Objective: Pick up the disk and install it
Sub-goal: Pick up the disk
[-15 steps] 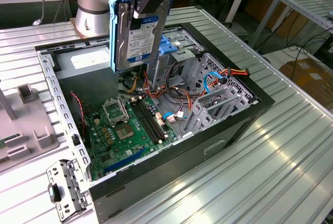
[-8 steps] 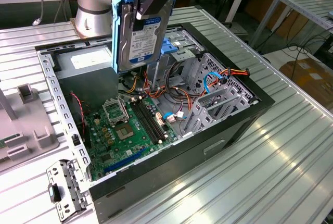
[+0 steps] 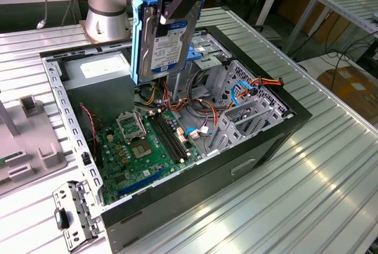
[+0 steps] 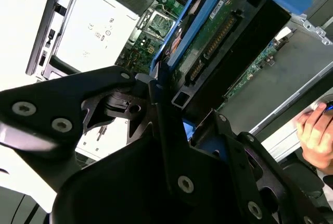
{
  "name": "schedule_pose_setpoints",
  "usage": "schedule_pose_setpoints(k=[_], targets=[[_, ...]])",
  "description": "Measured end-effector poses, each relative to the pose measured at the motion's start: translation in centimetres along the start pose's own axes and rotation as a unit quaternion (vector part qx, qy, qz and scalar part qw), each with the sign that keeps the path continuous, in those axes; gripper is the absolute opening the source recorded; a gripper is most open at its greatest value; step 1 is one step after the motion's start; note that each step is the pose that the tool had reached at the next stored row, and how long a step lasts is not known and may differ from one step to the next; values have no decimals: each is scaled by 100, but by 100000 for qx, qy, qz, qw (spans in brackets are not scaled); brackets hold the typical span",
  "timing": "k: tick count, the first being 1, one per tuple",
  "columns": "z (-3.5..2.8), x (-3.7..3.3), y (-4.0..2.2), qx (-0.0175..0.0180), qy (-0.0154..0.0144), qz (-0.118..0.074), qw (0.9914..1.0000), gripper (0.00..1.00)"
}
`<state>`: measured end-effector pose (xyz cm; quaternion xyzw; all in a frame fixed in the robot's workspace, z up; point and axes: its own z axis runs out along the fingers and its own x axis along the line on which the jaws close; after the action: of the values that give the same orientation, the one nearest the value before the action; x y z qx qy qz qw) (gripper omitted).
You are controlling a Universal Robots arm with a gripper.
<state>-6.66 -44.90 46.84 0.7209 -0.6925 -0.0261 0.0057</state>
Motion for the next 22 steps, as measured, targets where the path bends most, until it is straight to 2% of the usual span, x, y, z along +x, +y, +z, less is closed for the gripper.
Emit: schedule_pose_setpoints(k=[10, 22], targets=[[-5, 140, -23, -1, -2, 0, 100000, 37], [-9, 257, -40, 6, 0, 1, 100000, 37]])
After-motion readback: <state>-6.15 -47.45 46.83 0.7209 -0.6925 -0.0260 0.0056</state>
